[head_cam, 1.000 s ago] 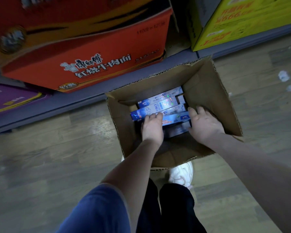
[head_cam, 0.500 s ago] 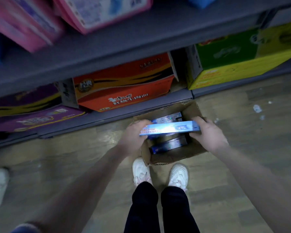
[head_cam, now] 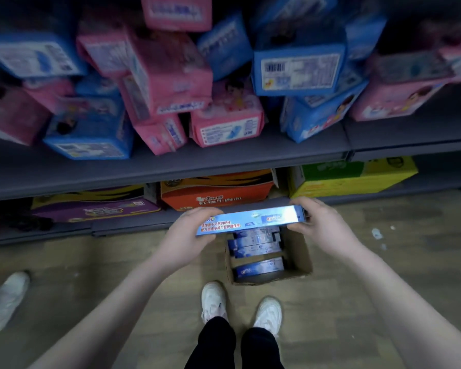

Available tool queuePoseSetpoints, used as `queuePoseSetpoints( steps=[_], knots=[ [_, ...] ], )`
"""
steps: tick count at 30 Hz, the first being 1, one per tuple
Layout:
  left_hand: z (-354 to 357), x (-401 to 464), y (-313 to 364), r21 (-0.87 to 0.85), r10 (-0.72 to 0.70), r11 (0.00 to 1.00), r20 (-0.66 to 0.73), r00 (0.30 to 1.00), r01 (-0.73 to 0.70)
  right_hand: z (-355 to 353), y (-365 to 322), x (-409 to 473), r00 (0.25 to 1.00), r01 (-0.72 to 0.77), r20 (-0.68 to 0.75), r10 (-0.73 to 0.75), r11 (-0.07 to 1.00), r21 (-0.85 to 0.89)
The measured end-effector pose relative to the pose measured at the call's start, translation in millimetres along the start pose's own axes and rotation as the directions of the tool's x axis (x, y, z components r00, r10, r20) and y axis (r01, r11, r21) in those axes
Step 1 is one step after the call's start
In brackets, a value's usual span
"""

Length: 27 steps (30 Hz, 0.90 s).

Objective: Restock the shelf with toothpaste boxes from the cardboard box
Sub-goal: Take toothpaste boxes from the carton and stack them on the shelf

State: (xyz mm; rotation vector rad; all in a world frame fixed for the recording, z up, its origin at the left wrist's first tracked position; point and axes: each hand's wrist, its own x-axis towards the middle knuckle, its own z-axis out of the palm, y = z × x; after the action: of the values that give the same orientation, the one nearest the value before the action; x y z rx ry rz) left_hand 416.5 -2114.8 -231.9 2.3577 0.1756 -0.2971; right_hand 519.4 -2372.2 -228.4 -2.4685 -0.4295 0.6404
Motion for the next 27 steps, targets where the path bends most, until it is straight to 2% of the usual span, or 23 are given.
queuePoseSetpoints(
  steps=[8, 14, 18, 22, 27],
  knots=[
    [-90.7, -27.2, 49.6, 0.017, 0.079, 0.997, -0.061, 0.995, -0.078, -67.8, -74.7, -22.0, 0.985, 0.163, -0.059, -0.163, 0.987, -0.003],
    [-159.1, -50.8, 89.8, -0.002, 0.192, 0.98, -0.199, 0.961, -0.197, -122.4, -126.2, -48.9, 0.963, 0.244, -0.122, -0.241, 0.97, 0.01],
    [-203.7, -73.7, 122.8, -0.016, 0.294, 0.949, -0.321, 0.9, -0.316, -164.2, -161.7, -70.4, 0.923, 0.336, -0.211, -0.321, 0.941, 0.042],
    [-242.3, -91.7, 149.9, 0.046, 0.39, 0.908, -0.449, 0.804, -0.416, -198.3, -194.9, -87.3, 0.882, 0.412, -0.277, -0.38, 0.909, 0.065],
    [-288.1, -90.1, 166.9, 0.14, 0.467, 0.869, -0.544, 0.697, -0.474, -227.1, -231.4, -82.2, 0.83, 0.505, -0.356, -0.43, 0.85, 0.149]
  ],
)
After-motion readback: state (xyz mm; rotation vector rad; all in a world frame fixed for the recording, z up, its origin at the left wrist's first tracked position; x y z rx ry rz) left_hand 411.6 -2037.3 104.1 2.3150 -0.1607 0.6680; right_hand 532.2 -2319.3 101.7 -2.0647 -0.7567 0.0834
